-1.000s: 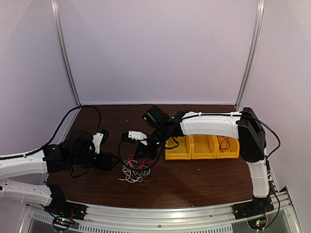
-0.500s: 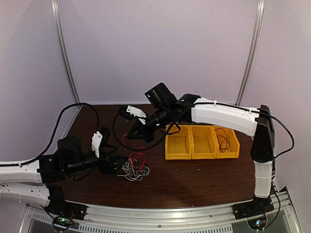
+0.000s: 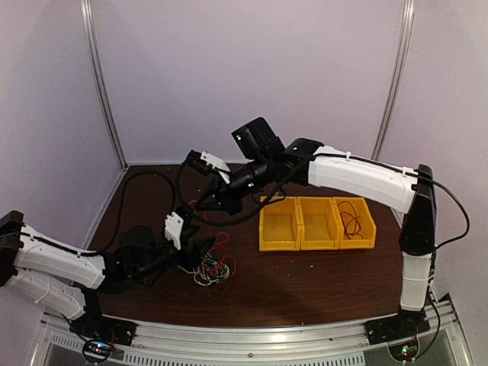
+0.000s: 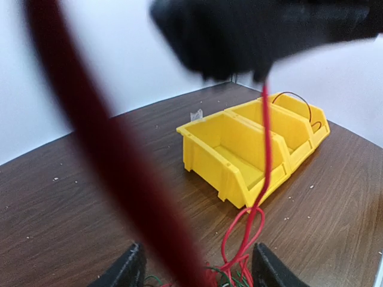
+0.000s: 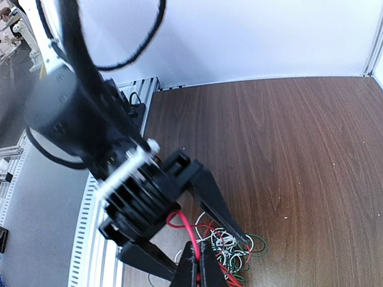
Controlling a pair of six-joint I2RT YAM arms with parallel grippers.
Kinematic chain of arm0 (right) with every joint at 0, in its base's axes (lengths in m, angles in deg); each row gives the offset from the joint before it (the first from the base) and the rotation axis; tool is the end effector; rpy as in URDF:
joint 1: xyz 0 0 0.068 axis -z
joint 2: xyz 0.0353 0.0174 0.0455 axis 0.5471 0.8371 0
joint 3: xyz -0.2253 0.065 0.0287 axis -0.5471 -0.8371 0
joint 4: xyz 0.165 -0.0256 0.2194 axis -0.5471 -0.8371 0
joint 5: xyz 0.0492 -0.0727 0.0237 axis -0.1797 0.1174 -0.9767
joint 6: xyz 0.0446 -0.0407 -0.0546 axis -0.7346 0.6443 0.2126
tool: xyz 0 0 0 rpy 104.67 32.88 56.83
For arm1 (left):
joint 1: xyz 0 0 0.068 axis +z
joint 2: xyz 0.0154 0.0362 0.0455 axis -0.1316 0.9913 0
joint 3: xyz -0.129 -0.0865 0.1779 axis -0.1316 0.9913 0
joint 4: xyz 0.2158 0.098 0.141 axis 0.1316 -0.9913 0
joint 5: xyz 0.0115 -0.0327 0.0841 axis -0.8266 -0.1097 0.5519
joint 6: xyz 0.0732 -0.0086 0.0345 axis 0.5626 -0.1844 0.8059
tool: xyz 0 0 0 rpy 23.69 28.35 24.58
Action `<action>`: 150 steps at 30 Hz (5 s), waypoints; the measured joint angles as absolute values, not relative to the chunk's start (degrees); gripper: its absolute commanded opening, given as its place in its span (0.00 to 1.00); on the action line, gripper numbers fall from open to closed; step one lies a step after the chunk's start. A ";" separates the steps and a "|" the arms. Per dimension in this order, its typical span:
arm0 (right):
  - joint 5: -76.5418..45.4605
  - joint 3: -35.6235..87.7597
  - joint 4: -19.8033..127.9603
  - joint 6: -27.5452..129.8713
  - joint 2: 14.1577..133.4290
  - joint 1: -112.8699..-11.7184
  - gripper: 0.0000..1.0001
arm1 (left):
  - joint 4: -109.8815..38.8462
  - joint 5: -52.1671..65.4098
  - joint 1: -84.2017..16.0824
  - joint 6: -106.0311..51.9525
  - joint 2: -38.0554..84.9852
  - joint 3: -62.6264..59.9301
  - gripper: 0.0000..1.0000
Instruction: Untangle the cables
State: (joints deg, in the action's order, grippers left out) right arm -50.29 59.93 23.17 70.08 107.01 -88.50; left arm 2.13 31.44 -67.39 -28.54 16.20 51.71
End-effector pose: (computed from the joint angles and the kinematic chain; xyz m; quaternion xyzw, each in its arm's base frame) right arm 0.2333 0.4209 0.2828 -0.5975 0.6013 0.4550 0.2727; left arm 0.1639 -0.2422 0.1432 0.2136 0.7291 -0.2926 0.5806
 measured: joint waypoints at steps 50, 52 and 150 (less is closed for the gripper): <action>-59.25 70.90 27.82 63.93 93.64 -77.98 0.00 | 2.76 38.54 -68.51 -32.58 22.19 51.73 0.72; -58.95 70.90 27.84 63.91 93.27 -77.74 0.00 | -2.79 38.81 -68.62 -32.65 19.10 50.11 0.74; -66.88 20.50 59.62 56.28 90.25 -77.07 0.00 | -37.85 33.82 -70.30 -19.47 13.12 -2.06 0.00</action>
State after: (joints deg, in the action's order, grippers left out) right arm -66.88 20.50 59.62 56.28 90.25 -77.07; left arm -37.85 33.82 -70.30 -19.47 13.12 -2.06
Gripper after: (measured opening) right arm 0.009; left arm 0.011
